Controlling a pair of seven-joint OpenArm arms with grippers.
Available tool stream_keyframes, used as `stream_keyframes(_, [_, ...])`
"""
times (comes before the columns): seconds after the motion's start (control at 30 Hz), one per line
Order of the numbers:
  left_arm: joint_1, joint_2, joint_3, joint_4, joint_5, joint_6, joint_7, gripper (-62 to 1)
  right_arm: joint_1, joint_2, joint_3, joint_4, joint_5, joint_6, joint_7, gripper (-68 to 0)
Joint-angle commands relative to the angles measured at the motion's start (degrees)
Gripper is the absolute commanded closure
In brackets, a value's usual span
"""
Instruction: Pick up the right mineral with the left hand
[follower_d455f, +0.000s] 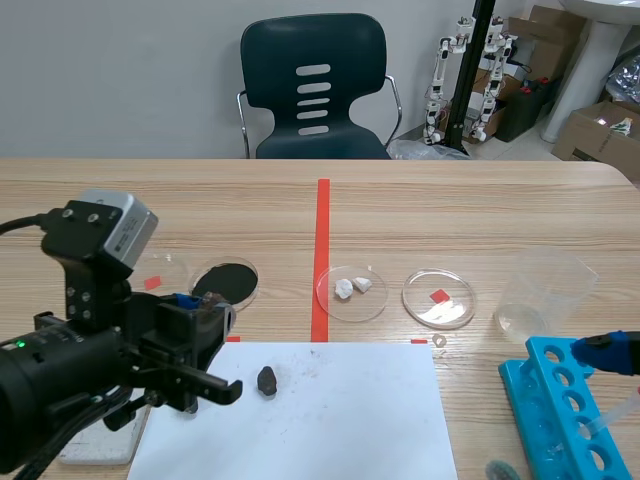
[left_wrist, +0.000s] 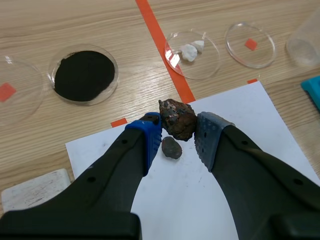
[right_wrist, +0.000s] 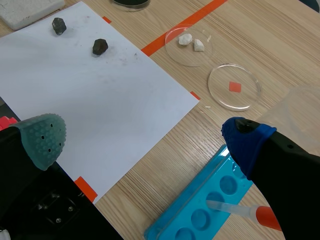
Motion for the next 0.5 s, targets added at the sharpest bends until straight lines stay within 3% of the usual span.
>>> stream_keyframes(0.0, [1.68,0.24,-0.63,1.49,0.81,-0.81,-3.23,-14.9,-0.11,0.00,-0.20,0.79,0.63,0.15,1.07,-67.9])
stream_keyframes(0.13, [6.29,0.07,-3.19,2.99,4.02,-2.43,-7.93,-14.4,-0.11,0.00,-0.20,0.79,0.61,0.15,1.07,-67.9])
stream_keyframes(0.47, [12.92,-2.78,-4.33,4.00,6.62,-2.51,-15.65,-13.0,-0.11,0.00,-0.20,0.79,0.63,0.15,1.07,-67.9])
